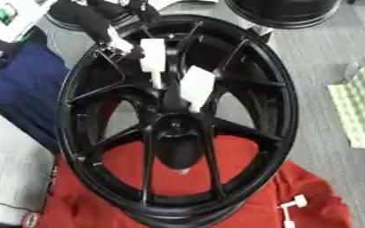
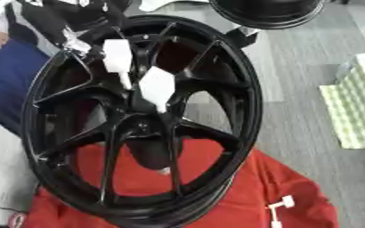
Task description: Pull the pin out of the wheel hub.
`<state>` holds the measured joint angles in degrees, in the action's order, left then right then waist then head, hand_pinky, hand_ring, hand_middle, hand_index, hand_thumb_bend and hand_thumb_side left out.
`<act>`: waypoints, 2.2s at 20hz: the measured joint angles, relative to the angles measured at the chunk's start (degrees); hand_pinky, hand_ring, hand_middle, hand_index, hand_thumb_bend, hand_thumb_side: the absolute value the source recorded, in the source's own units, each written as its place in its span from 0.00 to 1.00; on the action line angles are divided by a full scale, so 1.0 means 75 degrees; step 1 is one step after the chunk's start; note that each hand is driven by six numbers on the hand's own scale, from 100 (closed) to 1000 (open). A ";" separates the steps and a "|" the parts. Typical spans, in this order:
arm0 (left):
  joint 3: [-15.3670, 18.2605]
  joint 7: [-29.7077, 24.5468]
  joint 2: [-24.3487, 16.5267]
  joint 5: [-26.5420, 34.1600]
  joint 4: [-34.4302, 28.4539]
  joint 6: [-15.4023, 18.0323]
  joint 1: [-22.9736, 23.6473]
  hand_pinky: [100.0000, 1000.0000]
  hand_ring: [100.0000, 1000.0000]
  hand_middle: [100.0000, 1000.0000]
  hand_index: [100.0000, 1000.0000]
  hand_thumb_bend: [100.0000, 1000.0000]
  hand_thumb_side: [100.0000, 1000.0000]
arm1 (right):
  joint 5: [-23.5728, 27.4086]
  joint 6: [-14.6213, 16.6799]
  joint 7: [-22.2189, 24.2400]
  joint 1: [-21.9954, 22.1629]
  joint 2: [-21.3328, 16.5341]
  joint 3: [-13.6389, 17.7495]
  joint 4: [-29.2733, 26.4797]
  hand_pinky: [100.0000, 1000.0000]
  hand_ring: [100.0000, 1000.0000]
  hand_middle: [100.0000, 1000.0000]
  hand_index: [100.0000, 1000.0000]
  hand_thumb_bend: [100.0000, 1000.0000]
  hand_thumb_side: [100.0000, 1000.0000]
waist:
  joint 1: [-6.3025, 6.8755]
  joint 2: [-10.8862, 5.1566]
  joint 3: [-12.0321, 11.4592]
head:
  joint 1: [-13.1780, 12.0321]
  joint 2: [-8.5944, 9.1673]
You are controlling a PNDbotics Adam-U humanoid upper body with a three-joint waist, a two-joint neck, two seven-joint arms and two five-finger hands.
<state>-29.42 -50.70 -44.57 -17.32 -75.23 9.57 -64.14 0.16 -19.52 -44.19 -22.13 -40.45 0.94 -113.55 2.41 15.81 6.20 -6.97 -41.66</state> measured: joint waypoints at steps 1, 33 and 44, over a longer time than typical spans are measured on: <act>-0.0001 0.0022 0.0033 -0.0020 0.0012 -0.0017 -0.0002 0.94 0.93 0.86 0.99 0.32 0.65 | 0.0003 0.0006 -0.0006 -0.0001 0.0012 -0.0011 0.0000 0.37 0.58 0.45 0.67 0.00 0.53 | 0.0000 0.0013 0.0002 | -0.0001 0.0000; -0.0225 -0.0169 0.0230 -0.0479 0.0038 -0.0123 -0.0080 0.89 0.89 0.80 0.92 0.41 0.79 | 0.0190 0.0283 -0.0283 0.0005 0.0121 -0.0032 0.0000 0.36 0.57 0.44 0.66 0.00 0.57 | 0.0036 0.0134 0.0006 | -0.0022 0.0008; -0.0288 -0.0166 0.0230 -0.0616 -0.0029 -0.0009 -0.0079 0.86 0.80 0.68 0.86 0.38 0.76 | 0.0252 0.0336 -0.0337 0.0012 0.0122 -0.0032 0.0000 0.36 0.57 0.43 0.66 0.00 0.57 | 0.0036 0.0147 0.0009 | -0.0027 0.0006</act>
<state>-31.57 -51.94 -42.84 -21.95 -75.44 9.51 -64.73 2.04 -17.00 -46.71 -22.04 -39.54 0.70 -113.55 2.68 16.92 6.27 -7.17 -41.61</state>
